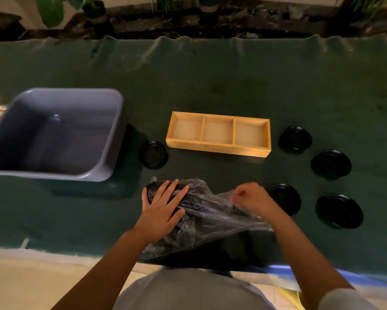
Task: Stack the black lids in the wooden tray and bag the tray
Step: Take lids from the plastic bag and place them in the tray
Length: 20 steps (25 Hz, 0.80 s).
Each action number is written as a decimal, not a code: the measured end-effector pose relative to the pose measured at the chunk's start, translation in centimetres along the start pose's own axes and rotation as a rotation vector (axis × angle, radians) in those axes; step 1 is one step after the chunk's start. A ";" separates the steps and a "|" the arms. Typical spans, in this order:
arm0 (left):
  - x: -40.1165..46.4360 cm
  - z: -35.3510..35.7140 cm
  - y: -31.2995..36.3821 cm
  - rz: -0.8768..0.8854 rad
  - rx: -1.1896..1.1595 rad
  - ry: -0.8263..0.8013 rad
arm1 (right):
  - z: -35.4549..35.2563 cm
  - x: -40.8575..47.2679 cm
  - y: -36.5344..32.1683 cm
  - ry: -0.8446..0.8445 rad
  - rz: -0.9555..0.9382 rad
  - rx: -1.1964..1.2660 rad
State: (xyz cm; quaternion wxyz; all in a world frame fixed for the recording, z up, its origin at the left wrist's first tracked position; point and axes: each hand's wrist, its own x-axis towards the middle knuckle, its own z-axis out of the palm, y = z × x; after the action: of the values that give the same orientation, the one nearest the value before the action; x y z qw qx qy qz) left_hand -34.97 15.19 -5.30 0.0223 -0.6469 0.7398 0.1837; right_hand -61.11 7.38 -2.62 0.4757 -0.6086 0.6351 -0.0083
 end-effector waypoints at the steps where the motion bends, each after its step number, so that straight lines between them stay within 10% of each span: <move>1: 0.0 -0.1 -0.1 -0.002 -0.005 0.003 | -0.9 0.1 0.6 0.067 0.051 0.100; 4: -0.3 -0.3 -0.3 0.015 0.008 0.004 | -3.9 -0.6 2.8 0.587 0.209 0.155; 7: -0.7 -0.3 -0.1 0.043 -0.093 0.080 | -3.9 -2.7 2.5 0.832 -0.020 0.054; 12: -0.7 -0.4 -0.5 -0.049 -0.168 0.270 | -0.3 -3.1 -1.2 -0.018 0.081 0.119; 20: -0.4 -0.3 -1.3 -0.047 -0.288 0.088 | 0.0 -3.0 0.0 -0.754 -0.114 1.013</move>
State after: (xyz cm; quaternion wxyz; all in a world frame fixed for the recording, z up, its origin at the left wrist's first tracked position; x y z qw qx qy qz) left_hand -33.55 15.35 -5.24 -0.0990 -0.6681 0.6906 0.2588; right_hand -61.72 9.70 -0.82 0.8946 -0.3017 0.3077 -0.1182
